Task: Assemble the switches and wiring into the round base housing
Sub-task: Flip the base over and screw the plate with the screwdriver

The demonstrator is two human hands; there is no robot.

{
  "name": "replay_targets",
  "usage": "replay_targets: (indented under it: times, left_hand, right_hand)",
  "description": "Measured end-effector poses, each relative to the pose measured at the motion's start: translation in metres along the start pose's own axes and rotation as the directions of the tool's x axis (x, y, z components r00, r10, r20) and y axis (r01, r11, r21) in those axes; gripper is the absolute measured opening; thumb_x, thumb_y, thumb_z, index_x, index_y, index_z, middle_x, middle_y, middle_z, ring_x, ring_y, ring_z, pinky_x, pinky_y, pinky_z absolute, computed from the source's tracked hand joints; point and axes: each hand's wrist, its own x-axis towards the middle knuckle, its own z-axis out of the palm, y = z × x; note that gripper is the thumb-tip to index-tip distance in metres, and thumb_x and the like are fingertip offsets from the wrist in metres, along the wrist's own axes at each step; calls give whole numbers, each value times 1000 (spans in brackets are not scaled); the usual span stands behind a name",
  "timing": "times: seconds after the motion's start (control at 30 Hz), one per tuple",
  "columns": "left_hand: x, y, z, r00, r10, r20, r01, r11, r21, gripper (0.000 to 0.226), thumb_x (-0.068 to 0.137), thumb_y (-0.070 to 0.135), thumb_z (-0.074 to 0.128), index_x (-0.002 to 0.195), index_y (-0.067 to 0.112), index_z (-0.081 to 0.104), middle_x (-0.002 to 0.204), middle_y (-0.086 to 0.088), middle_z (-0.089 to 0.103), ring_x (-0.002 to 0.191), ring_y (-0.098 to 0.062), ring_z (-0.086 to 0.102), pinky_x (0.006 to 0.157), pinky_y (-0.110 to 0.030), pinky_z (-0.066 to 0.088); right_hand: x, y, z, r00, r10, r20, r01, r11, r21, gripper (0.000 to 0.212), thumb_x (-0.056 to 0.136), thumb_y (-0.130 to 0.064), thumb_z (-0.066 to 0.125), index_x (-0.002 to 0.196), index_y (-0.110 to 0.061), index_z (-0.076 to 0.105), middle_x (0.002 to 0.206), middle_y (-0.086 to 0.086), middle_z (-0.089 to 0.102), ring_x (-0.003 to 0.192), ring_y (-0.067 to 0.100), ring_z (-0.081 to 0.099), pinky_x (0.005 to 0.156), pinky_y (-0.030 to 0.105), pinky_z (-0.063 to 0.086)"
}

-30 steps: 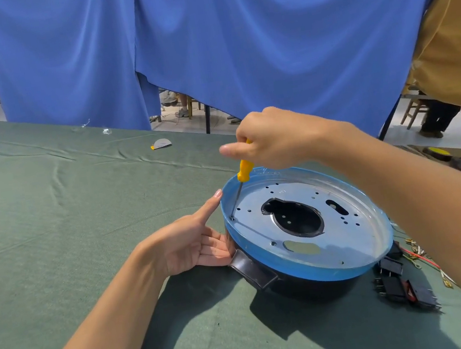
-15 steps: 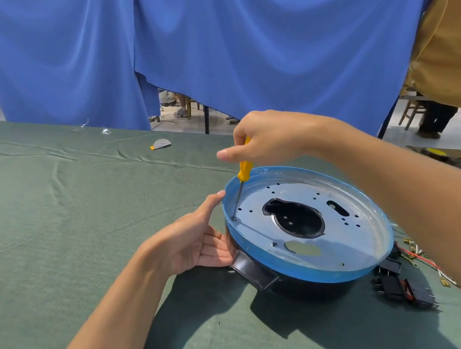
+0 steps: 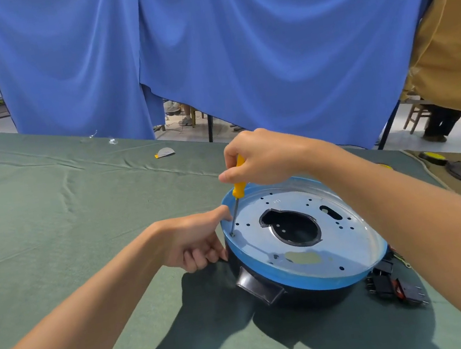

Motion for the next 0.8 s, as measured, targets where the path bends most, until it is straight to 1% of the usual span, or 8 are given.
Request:
replay_targets:
  times: [0.3, 0.47, 0.53, 0.6, 0.63, 0.7, 0.73, 0.8]
  left_hand:
    - [-4, 0, 7, 980, 81, -180, -77, 997, 30, 55, 93, 53, 38, 88, 4, 63, 63, -5, 53, 41, -11, 30, 38, -18, 20]
    - [-2, -6, 10, 909, 169, -380, -144, 985, 94, 59, 92, 58, 48, 98, 4, 69, 53, 0, 61, 38, -11, 42, 38, -19, 24]
    - [1, -9, 12, 830, 261, -492, -210, 965, 159, 60, 92, 60, 49, 94, 3, 70, 62, -1, 65, 44, -12, 50, 42, -20, 31]
    - [3, -13, 13, 705, 396, -588, -305, 918, 252, 54, 94, 53, 52, 90, 2, 70, 75, -5, 67, 59, -15, 56, 52, -24, 39]
    - [3, -15, 13, 634, 470, -614, -359, 882, 304, 44, 94, 45, 54, 89, 5, 71, 77, -1, 68, 65, -14, 57, 56, -25, 41]
    - [-2, -18, 15, 515, 587, -625, -462, 804, 374, 19, 92, 29, 58, 92, 17, 73, 82, 12, 67, 74, -1, 60, 61, -13, 42]
    - [-3, -20, 17, 472, 629, -617, -501, 768, 399, 18, 89, 26, 61, 98, 18, 74, 88, 14, 67, 80, 2, 60, 66, -11, 42]
    - [-1, -29, 22, 386, 679, -625, -569, 708, 418, 29, 84, 30, 62, 109, 17, 72, 103, 9, 65, 95, -3, 58, 79, -21, 46]
  right_hand:
    - [-2, -1, 0, 999, -29, 27, 30, 999, -18, 26, 93, -45, 58, 73, -28, 55, 73, -8, 58, 66, 3, 48, 51, 22, 30]
    - [-2, -1, 4, 999, -30, 23, 30, 999, -30, 27, 93, -46, 56, 82, -22, 61, 74, -6, 57, 64, 8, 46, 51, 24, 30]
    - [-2, -1, 5, 1000, -26, 11, 27, 999, -33, 32, 94, -48, 54, 82, -19, 62, 74, -3, 57, 63, 10, 46, 51, 25, 31]
    - [-3, 0, 6, 999, -33, -9, 32, 999, -36, 32, 94, -47, 53, 82, -19, 62, 78, -1, 59, 64, 11, 47, 51, 26, 31]
    - [-4, 0, 7, 999, -40, -22, 40, 998, -39, 30, 94, -46, 54, 82, -19, 61, 81, 0, 60, 66, 10, 47, 51, 26, 31]
    - [-7, 1, 8, 998, -51, -44, 49, 998, -51, 25, 93, -43, 57, 83, -21, 58, 85, 0, 59, 70, 11, 47, 52, 26, 31]
    - [-8, 2, 8, 997, -52, -52, 49, 997, -58, 22, 92, -42, 58, 83, -22, 57, 87, -1, 57, 73, 12, 47, 53, 25, 32]
    - [-10, 2, 8, 997, -55, -58, 52, 997, -58, 17, 91, -39, 60, 83, -24, 55, 86, -4, 54, 77, 11, 46, 55, 23, 33]
